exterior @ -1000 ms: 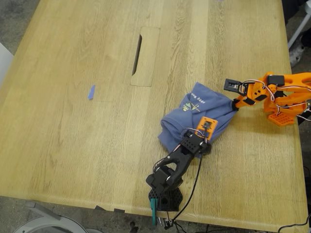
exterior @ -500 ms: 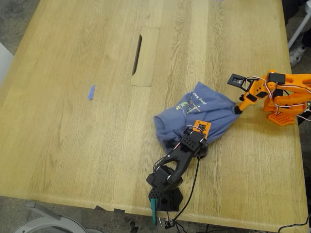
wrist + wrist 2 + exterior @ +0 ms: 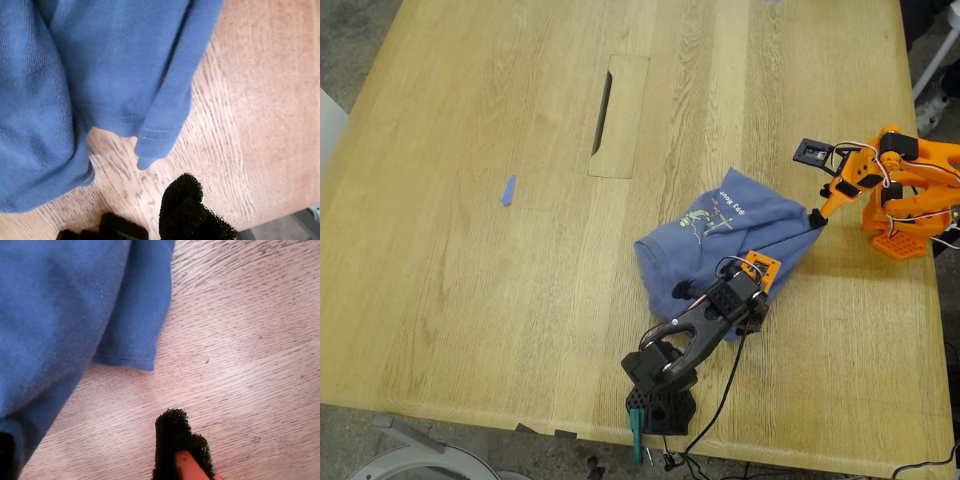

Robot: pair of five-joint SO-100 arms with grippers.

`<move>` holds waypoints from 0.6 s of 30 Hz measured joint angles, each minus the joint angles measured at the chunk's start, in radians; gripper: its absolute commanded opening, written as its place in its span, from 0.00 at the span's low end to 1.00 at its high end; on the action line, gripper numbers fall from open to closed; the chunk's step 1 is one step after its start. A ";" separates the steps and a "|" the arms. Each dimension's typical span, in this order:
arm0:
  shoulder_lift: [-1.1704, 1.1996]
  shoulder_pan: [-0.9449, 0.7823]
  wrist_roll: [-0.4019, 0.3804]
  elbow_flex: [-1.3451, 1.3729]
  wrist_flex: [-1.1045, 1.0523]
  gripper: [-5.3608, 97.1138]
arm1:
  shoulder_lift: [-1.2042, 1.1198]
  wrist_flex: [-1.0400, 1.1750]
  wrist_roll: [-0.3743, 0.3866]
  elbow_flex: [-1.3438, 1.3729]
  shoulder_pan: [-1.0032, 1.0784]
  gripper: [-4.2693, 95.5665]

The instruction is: Fold a T-shirt

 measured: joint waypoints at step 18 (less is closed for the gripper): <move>-0.078 -0.115 0.144 -0.126 -0.219 0.78 | -0.379 -0.268 0.031 -0.265 -0.112 0.37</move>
